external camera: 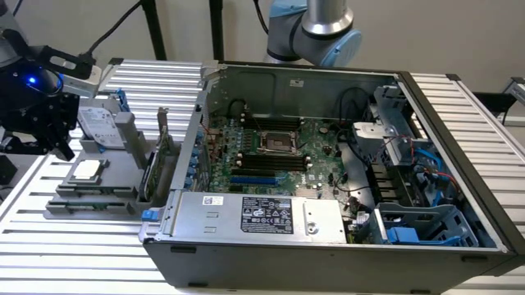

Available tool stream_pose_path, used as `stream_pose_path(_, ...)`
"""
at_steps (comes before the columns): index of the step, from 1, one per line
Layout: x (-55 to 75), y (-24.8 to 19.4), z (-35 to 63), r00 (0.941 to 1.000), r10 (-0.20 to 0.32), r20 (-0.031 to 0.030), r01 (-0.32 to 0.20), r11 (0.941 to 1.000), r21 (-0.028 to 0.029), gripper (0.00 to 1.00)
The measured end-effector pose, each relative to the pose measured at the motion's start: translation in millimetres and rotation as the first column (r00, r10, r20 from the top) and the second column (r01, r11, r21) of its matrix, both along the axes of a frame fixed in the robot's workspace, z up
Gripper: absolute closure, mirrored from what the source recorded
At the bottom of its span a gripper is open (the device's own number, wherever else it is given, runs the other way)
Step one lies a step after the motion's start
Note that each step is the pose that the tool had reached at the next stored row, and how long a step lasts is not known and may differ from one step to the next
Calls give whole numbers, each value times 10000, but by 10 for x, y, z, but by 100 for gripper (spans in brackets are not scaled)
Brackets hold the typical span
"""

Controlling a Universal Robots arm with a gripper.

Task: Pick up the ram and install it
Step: 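Pick up the ram and move it above insertion slot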

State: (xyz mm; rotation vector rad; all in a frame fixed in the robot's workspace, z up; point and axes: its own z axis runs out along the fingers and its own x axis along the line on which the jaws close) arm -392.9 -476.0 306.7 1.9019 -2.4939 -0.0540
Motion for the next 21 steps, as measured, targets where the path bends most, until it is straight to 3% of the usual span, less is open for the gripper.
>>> stream_pose_path(4, 0, 0, -11, 9974, 725, 3, -725, 9974, 0, 89)
stream_pose_path(7, 0, 0, -19, 9920, 1266, 5, -1266, 9920, -1, 89)
stream_pose_path(11, 0, 0, -32, 9799, 1993, 7, -1993, 9799, -1, 89)
stream_pose_path(17, 2, -1, -46, 9573, 2890, 16, -2890, 9573, -3, 89)
stream_pose_path(21, 17, -36, -52, 9526, 3044, 24, -3044, 9526, -5, 89)
